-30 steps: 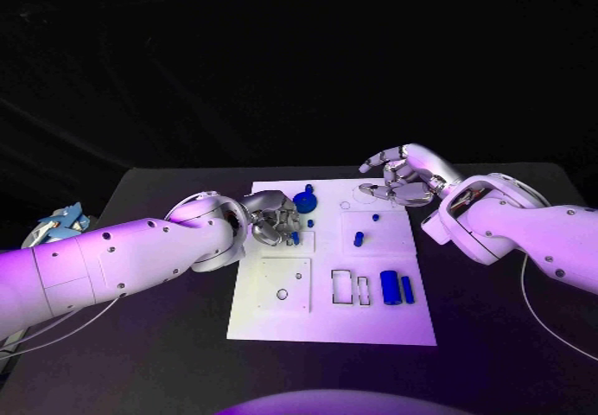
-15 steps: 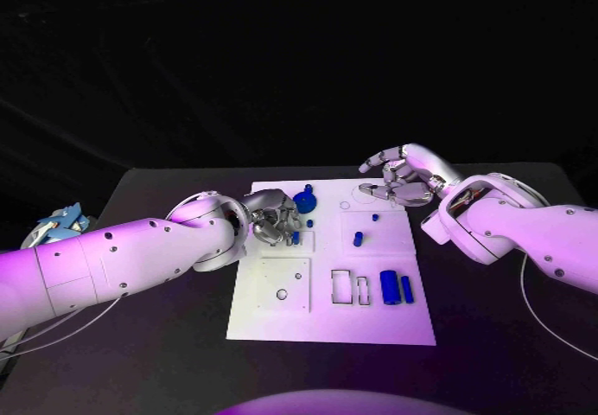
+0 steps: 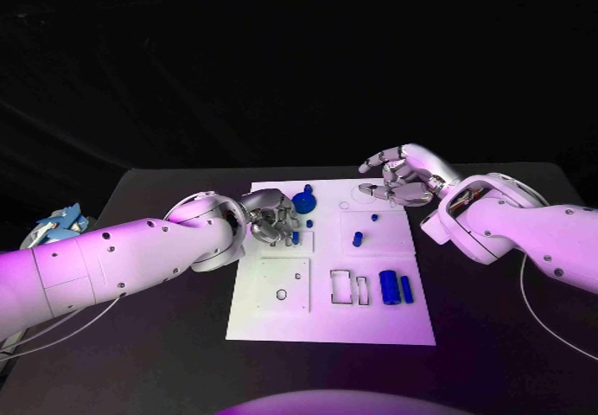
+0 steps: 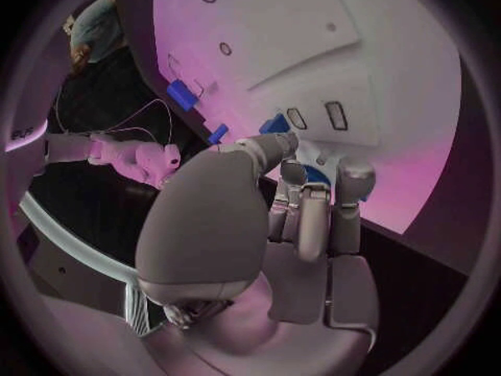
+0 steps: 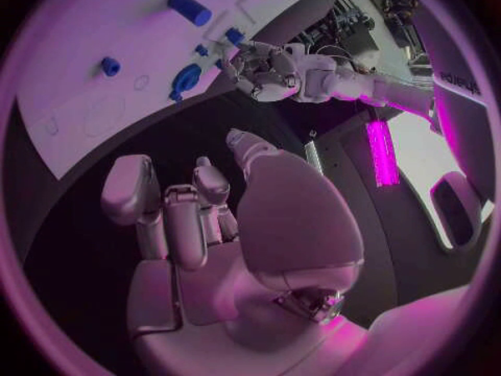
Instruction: Assemble the parts on the task board
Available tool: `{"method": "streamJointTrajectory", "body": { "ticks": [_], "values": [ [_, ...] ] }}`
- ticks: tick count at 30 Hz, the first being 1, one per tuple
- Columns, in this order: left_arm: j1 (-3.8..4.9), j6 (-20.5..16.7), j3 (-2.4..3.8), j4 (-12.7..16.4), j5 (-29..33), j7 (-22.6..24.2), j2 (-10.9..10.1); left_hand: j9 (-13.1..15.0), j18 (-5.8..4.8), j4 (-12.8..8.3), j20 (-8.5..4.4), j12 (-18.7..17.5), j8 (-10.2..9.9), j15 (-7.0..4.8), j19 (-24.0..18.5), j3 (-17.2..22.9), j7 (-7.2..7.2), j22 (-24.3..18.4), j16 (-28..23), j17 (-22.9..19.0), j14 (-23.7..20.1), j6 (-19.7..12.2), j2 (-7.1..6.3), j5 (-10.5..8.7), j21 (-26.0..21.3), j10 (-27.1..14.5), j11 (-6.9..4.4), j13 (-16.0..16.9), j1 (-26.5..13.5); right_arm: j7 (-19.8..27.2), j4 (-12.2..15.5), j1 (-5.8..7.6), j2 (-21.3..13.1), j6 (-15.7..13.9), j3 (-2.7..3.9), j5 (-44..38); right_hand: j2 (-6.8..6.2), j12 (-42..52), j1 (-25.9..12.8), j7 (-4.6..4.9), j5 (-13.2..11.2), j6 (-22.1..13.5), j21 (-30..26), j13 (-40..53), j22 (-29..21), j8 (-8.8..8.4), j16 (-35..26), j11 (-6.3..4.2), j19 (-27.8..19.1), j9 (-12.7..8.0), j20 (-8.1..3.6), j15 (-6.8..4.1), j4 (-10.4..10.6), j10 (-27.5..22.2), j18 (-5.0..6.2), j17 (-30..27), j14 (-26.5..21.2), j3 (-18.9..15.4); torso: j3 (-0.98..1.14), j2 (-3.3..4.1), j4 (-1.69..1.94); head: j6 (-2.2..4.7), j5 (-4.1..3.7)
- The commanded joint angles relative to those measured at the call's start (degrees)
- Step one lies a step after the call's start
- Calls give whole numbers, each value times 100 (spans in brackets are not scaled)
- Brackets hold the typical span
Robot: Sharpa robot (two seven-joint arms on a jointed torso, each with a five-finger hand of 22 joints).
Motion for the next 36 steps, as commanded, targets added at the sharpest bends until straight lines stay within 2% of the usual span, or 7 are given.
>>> {"method": "streamJointTrajectory", "body": {
  "ticks": [1,6,13,20,22,27,36],
  "values": [
    [-2,-36,8,23,39,-9,-21,2,-51,-10,8,5,-21,43,44,27,11,-9,27,479,161,30,29,-10,34,12,20,-20,-43,-12,-2,-4,-3,50,2,-49,-38,31,-13,-27,13,14,-2,7,5,18,-11,2,24,8,-29,-29,1,21,47,271,287,19,0,1,1,4,-2],
    [-1,-50,28,108,119,-18,-114,8,-50,-17,19,-28,-12,64,38,69,34,-18,23,457,154,53,63,0,37,-32,49,-87,-78,-13,-7,-8,-5,49,2,-49,-38,31,-13,-27,13,14,-2,7,5,18,-11,2,24,8,-29,-29,1,21,47,271,287,19,-5,-9,-2,15,-5],
    [106,211,216,337,489,-198,-337,45,-28,119,94,-138,25,151,-46,24,145,-155,-11,314,103,14,78,11,-22,-132,147,-326,-437,-24,-37,-12,-11,45,1,-49,-38,31,-13,-27,13,14,-2,7,5,18,-11,2,24,8,-29,-29,1,21,47,271,287,19,2,-11,0,39,-4],
    [437,1121,289,396,832,-758,-432,208,28,964,149,-253,335,168,-150,-271,106,-505,-103,51,28,127,305,-5,-231,-77,140,-568,-1249,-39,-62,-12,-14,47,1,-49,-38,31,-13,-27,13,14,-2,7,5,18,-11,2,24,8,-29,-29,1,21,47,271,287,19,8,-13,-1,55,16],
    [525,1375,296,363,881,-967,-413,288,30,1205,88,-282,467,111,-123,-517,54,-563,-119,41,40,164,273,-22,-280,4,86,-580,-1490,-43,-69,-13,-9,50,0,-48,-38,31,-13,-27,13,14,-2,7,5,18,-11,2,24,8,-29,-29,1,21,47,271,287,19,9,-11,1,60,21],
    [665,1982,303,223,1101,-1433,-288,576,-79,1234,-95,-112,827,-78,403,-1139,-160,-68,-19,554,285,361,476,-40,-102,669,-106,14,-2269,-46,-89,-19,12,55,-3,-48,-42,36,-14,-30,12,16,3,7,12,25,-6,0,32,8,-31,-31,6,28,45,283,291,28,10,-7,-6,67,34],
    [845,2779,272,-307,1461,-2077,202,759,-75,1233,-155,-253,968,-133,417,-1446,-223,-144,-67,440,253,362,521,-169,-159,603,-165,-147,-2584,-12,-100,-32,27,-18,-6,-18,-43,6,-17,-31,16,19,-52,-36,-28,29,-28,-1,2,8,-32,-32,10,-5,58,235,279,31,4,1,-2,59,59]
  ]
}}
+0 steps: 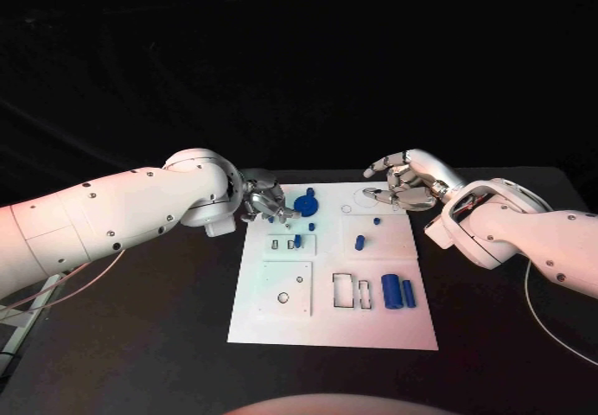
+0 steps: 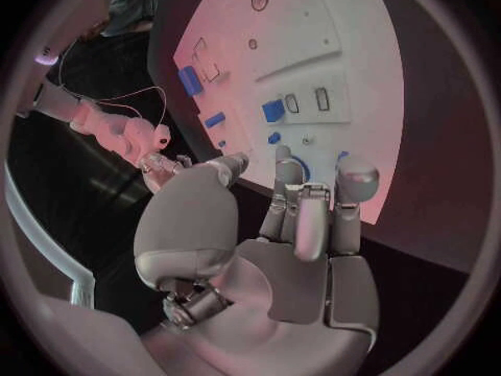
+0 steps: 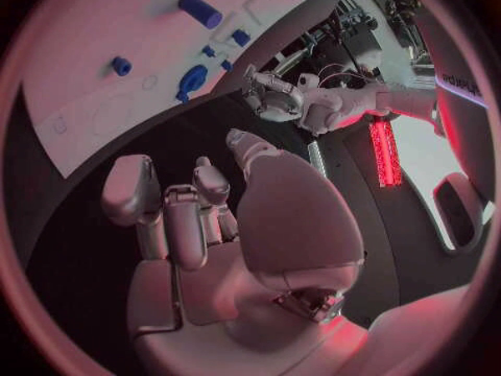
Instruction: Assemble the parts on the task board
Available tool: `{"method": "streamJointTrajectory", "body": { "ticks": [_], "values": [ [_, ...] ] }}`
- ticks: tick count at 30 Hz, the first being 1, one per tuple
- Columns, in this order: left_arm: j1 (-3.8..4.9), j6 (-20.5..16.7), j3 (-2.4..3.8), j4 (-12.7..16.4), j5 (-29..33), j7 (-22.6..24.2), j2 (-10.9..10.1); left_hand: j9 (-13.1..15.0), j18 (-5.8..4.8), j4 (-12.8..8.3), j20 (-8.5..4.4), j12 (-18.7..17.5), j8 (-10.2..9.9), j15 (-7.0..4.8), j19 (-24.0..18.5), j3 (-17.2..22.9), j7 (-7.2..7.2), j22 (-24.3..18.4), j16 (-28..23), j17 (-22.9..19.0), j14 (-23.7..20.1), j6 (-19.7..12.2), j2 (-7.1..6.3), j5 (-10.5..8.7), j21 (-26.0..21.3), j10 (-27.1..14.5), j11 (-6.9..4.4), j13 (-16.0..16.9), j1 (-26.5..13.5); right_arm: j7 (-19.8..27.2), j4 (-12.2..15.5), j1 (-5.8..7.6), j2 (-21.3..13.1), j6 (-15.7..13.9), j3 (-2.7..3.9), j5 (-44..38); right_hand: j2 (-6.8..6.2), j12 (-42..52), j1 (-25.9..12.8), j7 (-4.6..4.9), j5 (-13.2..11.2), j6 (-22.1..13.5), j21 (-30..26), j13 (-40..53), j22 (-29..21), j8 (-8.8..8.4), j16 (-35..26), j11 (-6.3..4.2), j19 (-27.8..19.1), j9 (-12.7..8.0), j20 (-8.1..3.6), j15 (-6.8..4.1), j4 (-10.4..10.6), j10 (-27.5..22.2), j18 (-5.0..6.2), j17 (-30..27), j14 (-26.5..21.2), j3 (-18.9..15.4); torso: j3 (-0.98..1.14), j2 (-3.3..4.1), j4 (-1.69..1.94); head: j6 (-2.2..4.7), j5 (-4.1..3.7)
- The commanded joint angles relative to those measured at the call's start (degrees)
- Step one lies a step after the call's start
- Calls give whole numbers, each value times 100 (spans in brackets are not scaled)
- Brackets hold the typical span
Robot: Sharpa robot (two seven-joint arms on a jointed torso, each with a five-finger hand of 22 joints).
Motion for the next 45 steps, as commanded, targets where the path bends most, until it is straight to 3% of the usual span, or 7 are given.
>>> {"method": "streamJointTrajectory", "body": {
  "ticks": [1,7,12,15,18,34,45],
  "values": [
    [56,760,-15,-189,288,-543,157,45,-74,-7,-35,-62,41,-50,-5,-81,-48,-45,-32,418,266,-27,22,-67,-57,-60,0,-51,-114,21,-3,-4,15,-28,1,-14,-44,-13,-18,-31,16,18,-69,-55,-39,29,-36,-1,-32,8,-10,-32,11,-27,63,218,275,31,-3,4,-6,-2,9],
    [104,882,-68,-404,238,-630,367,73,-67,-10,-38,-128,40,-49,-29,-125,-41,-93,-48,376,249,-78,34,-99,-84,-145,5,-167,-138,70,-6,-5,21,-90,1,47,-59,-129,-33,-27,26,-7,-237,-200,-155,26,-112,2,-129,1,-10,-29,28,-161,98,73,229,41,2,6,-7,-14,14],
    [115,906,-106,-492,226,-626,488,77,-67,-12,-37,-142,36,-47,-33,-132,-38,-100,-53,362,243,-93,36,-99,-89,-164,8,-190,-136,198,-15,-5,36,-177,1,280,-109,-1315,-2,7,32,-113,-1882,-1650,-1264,48,-924,32,-1095,-16,20,-7,75,-1342,393,-1177,-297,192,-2,12,-14,-16,8],
    [119,930,-131,-552,222,-634,565,80,-68,-12,-37,-151,33,-46,-32,-140,-35,-98,-52,369,244,-106,35,-99,-90,-175,10,-200,-134,324,-24,-5,46,-201,0,643,-148,-2111,46,65,31,-217,-3130,-2364,-2051,126,-2871,109,-1855,0,99,87,123,-1748,507,-3526,-1671,430,-3,11,-1,-22,0],
    [120,933,-156,-611,209,-656,627,85,-69,-14,-36,-157,29,-43,-27,-148,-31,-91,-52,374,245,-122,33,-97,-88,-183,13,-204,-128,425,-32,-4,57,-151,0,1241,-141,-2745,119,157,-24,-371,-3772,-3022,-2505,212,-3681,213,-2119,20,217,206,77,-2023,501,-3897,-2079,703,-1,11,-1,-27,1],
    [117,1110,-228,-723,176,-662,791,131,-74,-27,-24,-172,33,-30,-18,-193,-17,-78,-47,408,252,-178,-16,-43,-90,-199,25,-187,17,530,-65,-2,81,-155,-1,2050,-146,-3771,-168,439,1,-701,-5508,-4931,-4015,591,-6155,573,-2697,26,676,655,-232,-2413,485,-4904,-2984,992,-2,10,-11,-77,4],
    [113,1189,-278,-835,178,-629,886,167,-79,-24,-19,-150,63,-30,0,-198,-23,-47,-39,440,262,-160,3,-7,-78,-160,22,-121,96,545,-78,-1,91,-173,-1,2116,-133,-3793,-204,451,5,-719,-5633,-5104,-4172,619,-6324,589,-2681,-2,713,676,-274,-2398,498,-5007,-2975,980,-1,8,-6,-99,-13]
  ]
}}
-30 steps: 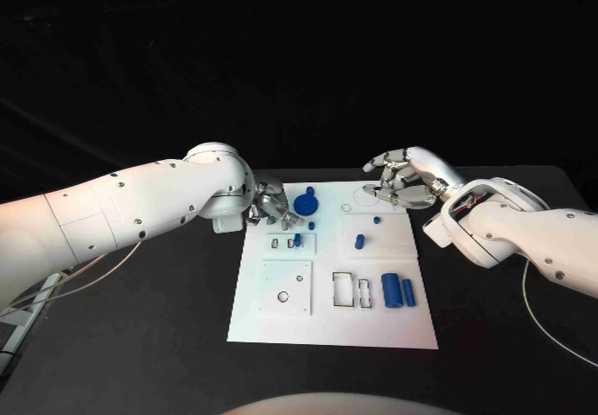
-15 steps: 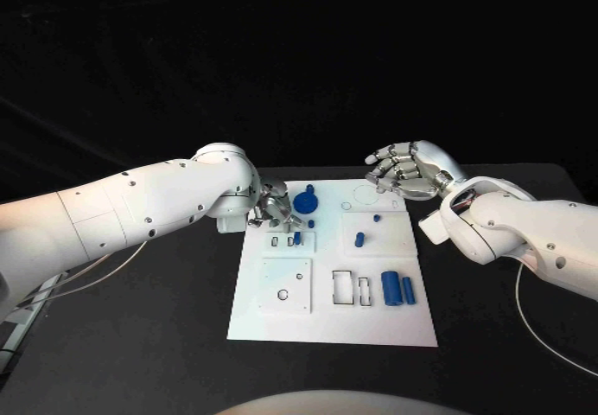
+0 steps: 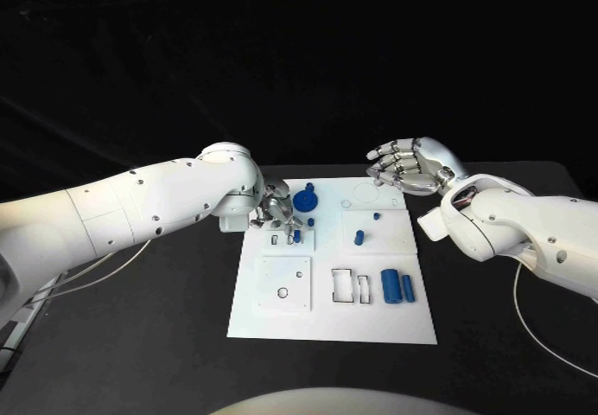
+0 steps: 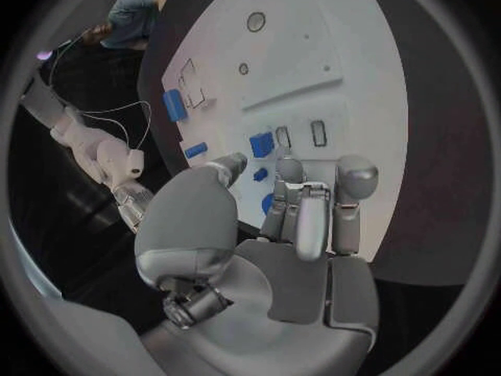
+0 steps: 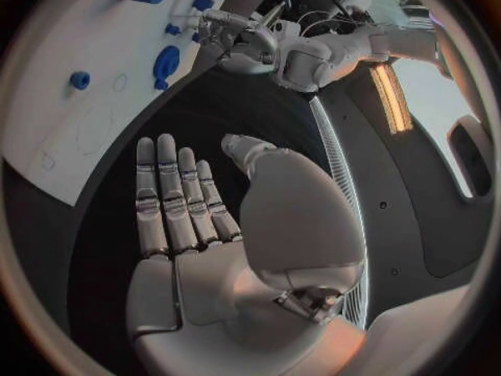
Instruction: Assemble the parts on the task board
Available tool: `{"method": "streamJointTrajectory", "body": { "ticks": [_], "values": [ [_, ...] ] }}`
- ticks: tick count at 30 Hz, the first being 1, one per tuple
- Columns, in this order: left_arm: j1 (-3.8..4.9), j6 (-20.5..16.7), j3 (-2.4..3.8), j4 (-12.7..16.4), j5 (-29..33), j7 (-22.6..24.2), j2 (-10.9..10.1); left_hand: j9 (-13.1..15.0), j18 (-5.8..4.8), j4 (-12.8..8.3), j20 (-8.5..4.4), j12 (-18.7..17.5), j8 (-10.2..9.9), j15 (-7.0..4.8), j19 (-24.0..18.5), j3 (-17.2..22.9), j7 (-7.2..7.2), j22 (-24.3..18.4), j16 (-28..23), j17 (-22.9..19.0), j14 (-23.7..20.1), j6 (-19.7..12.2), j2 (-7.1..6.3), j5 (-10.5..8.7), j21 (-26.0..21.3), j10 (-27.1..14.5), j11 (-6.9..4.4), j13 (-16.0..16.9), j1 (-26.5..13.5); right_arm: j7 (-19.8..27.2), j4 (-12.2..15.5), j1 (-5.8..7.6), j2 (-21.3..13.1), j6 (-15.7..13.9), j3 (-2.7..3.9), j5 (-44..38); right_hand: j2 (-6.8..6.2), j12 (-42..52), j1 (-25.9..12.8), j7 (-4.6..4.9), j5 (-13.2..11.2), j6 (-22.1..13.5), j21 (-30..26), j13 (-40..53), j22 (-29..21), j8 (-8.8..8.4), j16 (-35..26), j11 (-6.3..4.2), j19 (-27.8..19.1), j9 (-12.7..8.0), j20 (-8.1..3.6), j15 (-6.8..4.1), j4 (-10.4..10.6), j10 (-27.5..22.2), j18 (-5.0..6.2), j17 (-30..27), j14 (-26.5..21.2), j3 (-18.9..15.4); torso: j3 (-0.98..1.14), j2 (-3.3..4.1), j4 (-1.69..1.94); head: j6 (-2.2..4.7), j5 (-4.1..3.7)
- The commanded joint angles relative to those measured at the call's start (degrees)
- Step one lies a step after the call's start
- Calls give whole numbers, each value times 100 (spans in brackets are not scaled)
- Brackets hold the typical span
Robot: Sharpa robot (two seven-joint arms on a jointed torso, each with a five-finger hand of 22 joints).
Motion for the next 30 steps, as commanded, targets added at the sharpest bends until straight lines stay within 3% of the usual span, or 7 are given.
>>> {"method": "streamJointTrajectory", "body": {
  "ticks": [1,30],
  "values": [
    [3,187,-5,-20,3,32,31,8,-79,-1,2,5,23,-31,24,-39,-18,8,-8,440,262,-27,12,39,-10,6,-1,15,74,84,-8,0,8,-35,2,106,2,-36,-55,488,30,-40,-34,-28,-27,22,-47,28,3,-12,38,3,-39,7,51,-18,-27,-2,-1,-1,2,-8,-8],
    [-14,103,-23,-85,129,160,113,179,-100,-15,2,33,104,-64,97,152,-59,143,28,583,311,-27,181,88,60,108,-42,168,627,56,-63,0,55,11,1,110,19,-45,-97,521,50,-102,-206,-224,-231,47,-258,66,-22,-54,84,50,-92,-55,48,-137,-80,-32,-2,-8,11,-31,-32]
  ]
}}
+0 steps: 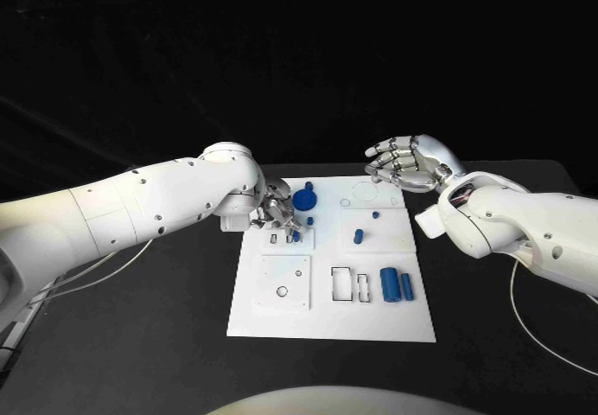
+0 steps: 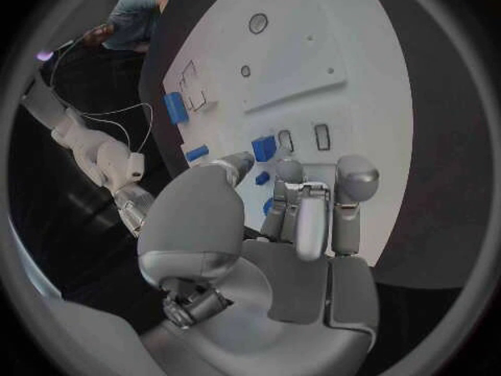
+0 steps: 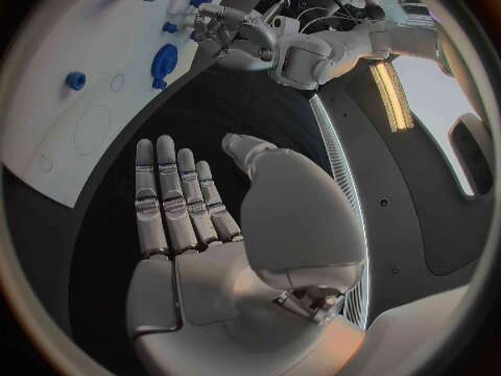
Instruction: Assemble the parts on the task board
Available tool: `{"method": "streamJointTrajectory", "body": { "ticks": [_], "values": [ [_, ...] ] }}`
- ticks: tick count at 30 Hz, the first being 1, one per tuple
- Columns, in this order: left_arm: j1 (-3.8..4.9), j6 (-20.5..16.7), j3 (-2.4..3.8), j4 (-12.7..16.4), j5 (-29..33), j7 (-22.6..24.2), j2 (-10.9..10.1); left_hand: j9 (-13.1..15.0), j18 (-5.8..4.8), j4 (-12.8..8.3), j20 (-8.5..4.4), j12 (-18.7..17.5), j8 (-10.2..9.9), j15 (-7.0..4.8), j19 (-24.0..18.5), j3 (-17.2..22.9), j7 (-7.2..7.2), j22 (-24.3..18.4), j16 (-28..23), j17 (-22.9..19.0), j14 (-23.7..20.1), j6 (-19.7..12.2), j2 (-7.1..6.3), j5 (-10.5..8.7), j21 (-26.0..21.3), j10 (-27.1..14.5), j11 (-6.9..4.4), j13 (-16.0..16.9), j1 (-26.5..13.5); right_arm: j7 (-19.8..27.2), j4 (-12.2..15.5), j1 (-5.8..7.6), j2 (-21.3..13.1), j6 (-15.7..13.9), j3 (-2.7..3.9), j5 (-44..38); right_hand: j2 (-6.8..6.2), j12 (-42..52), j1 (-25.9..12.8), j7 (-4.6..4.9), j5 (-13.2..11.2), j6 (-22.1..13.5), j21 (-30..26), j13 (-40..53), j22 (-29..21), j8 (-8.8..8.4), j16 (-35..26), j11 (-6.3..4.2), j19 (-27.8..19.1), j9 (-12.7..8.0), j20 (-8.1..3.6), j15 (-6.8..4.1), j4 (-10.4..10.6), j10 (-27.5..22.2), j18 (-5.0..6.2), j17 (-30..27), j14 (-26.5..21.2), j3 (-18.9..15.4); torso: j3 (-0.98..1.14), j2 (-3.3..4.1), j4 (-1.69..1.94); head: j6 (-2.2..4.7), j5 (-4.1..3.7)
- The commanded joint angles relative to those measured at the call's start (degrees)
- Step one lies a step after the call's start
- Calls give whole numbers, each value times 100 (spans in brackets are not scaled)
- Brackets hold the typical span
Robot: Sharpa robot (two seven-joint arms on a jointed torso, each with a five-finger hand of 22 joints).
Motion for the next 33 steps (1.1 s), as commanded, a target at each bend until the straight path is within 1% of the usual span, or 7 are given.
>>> {"method": "streamJointTrajectory", "body": {
  "ticks": [1,3,21,33],
  "values": [
    [-2,15,0,4,122,97,23,17,-100,2,1,13,36,-43,54,63,-38,17,28,579,290,-6,13,28,35,34,-12,15,97,42,-16,-1,12,19,2,15,19,-24,-52,535,24,-33,-25,-10,-15,24,-36,25,-3,-7,21,8,-37,-15,50,-8,-39,9,5,1,1,-4,-2],
    [-2,21,0,6,164,101,24,32,-101,-2,0,8,40,-46,55,93,-42,21,30,587,293,-9,18,26,38,35,-15,17,153,43,-26,-1,17,20,1,14,20,-24,-52,536,25,-34,-27,-12,-17,24,-38,26,-3,-7,21,9,-38,-15,50,-9,-40,9,6,2,2,-6,-1],
    [-2,90,-1,5,227,53,30,53,-109,10,0,35,59,-50,78,102,-47,65,38,619,304,14,15,17,57,88,-19,90,164,47,-48,-1,29,29,-2,1,25,-18,-53,544,33,-40,-58,-37,-50,30,-63,32,-16,-13,30,16,-48,-23,48,-24,-44,7,-1,3,0,-19,8],
    [-2,213,-2,-25,219,-41,38,75,-113,15,-2,56,77,-55,91,108,-53,89,41,628,309,31,8,9,69,132,-25,145,171,46,-50,-2,29,46,-3,-4,25,-13,-59,549,33,-44,-79,-53,-72,35,-79,37,-26,-17,35,21,-52,-28,48,-33,-46,2,-1,4,-2,-29,2]
  ]
}}
